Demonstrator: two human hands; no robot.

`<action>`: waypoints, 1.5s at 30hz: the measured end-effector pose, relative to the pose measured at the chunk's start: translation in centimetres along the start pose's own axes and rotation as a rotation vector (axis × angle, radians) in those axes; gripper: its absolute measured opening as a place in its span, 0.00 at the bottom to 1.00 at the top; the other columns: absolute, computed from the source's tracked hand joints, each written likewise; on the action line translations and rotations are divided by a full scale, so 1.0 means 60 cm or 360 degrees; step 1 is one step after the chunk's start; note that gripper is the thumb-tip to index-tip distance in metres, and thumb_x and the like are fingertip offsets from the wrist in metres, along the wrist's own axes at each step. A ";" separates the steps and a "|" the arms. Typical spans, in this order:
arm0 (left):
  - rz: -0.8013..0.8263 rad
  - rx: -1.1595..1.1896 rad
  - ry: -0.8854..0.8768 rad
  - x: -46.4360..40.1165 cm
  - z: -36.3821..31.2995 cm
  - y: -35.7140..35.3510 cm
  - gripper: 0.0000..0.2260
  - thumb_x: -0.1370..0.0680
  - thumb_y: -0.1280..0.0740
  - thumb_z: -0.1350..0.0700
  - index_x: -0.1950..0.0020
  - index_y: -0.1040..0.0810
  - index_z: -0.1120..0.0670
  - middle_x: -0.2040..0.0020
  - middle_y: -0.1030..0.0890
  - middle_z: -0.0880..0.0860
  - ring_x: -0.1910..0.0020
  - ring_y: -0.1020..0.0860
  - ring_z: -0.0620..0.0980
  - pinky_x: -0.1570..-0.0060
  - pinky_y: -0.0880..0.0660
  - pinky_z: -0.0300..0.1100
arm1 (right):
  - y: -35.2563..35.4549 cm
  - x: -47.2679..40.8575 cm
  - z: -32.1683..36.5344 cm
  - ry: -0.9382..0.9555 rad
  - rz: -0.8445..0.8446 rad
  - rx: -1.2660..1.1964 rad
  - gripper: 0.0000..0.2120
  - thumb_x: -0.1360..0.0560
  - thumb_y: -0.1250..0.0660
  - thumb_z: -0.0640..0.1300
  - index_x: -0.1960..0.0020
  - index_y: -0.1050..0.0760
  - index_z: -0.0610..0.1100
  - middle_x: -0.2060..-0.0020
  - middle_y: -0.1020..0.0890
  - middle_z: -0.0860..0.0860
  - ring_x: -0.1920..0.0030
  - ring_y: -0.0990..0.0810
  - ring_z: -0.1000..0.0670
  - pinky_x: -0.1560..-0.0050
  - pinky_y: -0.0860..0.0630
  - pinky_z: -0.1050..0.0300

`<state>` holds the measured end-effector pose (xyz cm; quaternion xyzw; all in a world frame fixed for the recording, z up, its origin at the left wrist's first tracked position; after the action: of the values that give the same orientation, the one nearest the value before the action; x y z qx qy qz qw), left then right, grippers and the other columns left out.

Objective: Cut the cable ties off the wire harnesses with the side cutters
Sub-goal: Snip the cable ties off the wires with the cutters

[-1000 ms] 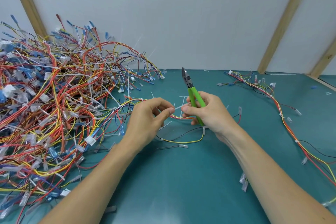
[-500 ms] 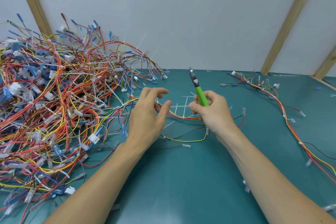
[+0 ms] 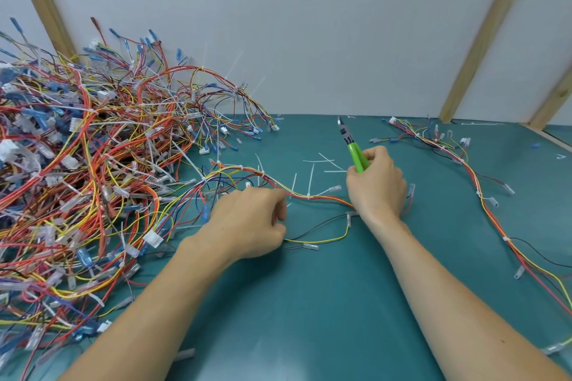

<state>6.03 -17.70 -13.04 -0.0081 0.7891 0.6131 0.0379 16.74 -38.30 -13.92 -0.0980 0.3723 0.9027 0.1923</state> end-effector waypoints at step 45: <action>-0.0924 0.0331 0.0245 0.002 0.037 0.039 0.02 0.22 0.30 0.48 0.52 0.20 0.45 0.57 0.18 0.41 0.56 0.22 0.47 0.62 0.35 0.42 | 0.032 0.059 0.078 0.0404 0.0606 -0.0584 0.06 0.26 0.26 0.44 0.53 0.22 0.52 0.57 0.14 0.64 0.56 0.16 0.57 0.50 0.20 0.50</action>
<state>5.91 -14.99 -11.33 -0.2754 0.8128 0.4903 0.1521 12.56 -35.25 -10.52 -0.1716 0.2354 0.9554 -0.0496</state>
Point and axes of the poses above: each hand's wrist, its own x-axis away from the middle knuckle, its own y-axis out of the back of the hand, z = x × y, the point moved 6 cm from there along -x, towards the middle knuckle
